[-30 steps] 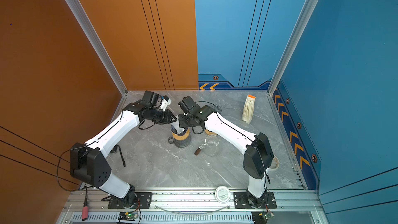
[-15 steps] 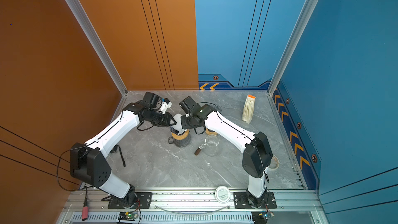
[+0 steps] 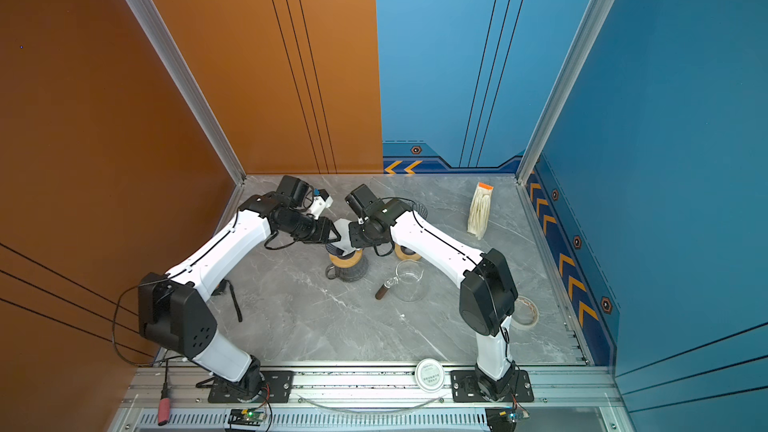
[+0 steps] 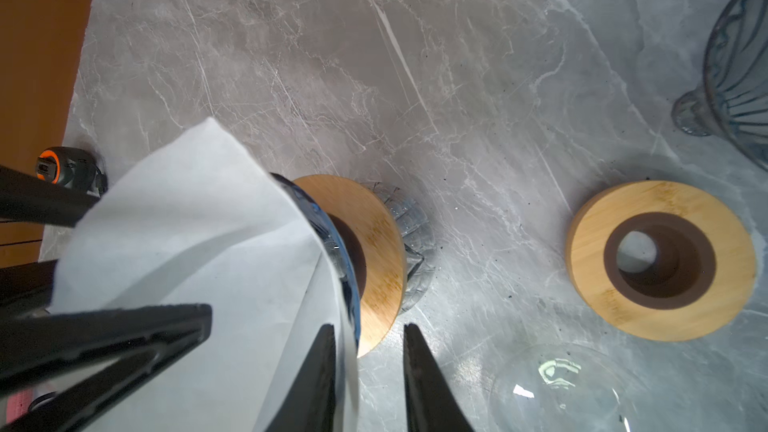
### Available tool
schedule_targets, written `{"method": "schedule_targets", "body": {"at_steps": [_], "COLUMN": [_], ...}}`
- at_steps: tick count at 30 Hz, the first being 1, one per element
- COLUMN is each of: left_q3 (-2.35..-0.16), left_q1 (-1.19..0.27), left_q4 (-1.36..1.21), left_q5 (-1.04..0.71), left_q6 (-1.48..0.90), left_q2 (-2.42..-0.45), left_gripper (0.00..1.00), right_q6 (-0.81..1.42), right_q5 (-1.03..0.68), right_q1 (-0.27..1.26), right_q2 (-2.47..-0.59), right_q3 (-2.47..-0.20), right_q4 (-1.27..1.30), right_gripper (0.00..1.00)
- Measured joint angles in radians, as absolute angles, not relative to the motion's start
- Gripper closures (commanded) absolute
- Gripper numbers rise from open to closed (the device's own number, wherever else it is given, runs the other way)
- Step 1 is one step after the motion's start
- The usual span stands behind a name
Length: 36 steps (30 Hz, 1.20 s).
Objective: Place the coffee filter in the dripper
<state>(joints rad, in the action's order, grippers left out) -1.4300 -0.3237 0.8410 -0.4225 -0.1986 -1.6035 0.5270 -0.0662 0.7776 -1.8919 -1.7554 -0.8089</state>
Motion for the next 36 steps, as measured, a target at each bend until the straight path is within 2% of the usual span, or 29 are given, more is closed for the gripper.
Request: {"method": "schedule_targets", "body": {"at_steps": [13,23,36], "left_q3": [-1.497,-1.485,-1.485], "left_q1": [-0.328,-0.328,-0.342], "left_q4": [0.857,0.88,0.896], "left_q5": [-0.415,-0.398,-0.387], "left_q6": [-0.199,-0.198,-0.198], "left_q2": [-1.607,-1.607,-1.639], "left_gripper": [0.5,0.51,0.51], "right_q6": [0.52,0.513,0.512], "right_q5": [-0.069,-0.069,-0.076], "right_q1": [0.778,0.778,0.773], "right_q2": [-1.893,-1.893,-1.946], "right_q3": [-1.766,-1.766,-1.838], "right_q4": [-0.824,-0.831,-0.867], "right_gripper": [0.69,0.62,0.63]}}
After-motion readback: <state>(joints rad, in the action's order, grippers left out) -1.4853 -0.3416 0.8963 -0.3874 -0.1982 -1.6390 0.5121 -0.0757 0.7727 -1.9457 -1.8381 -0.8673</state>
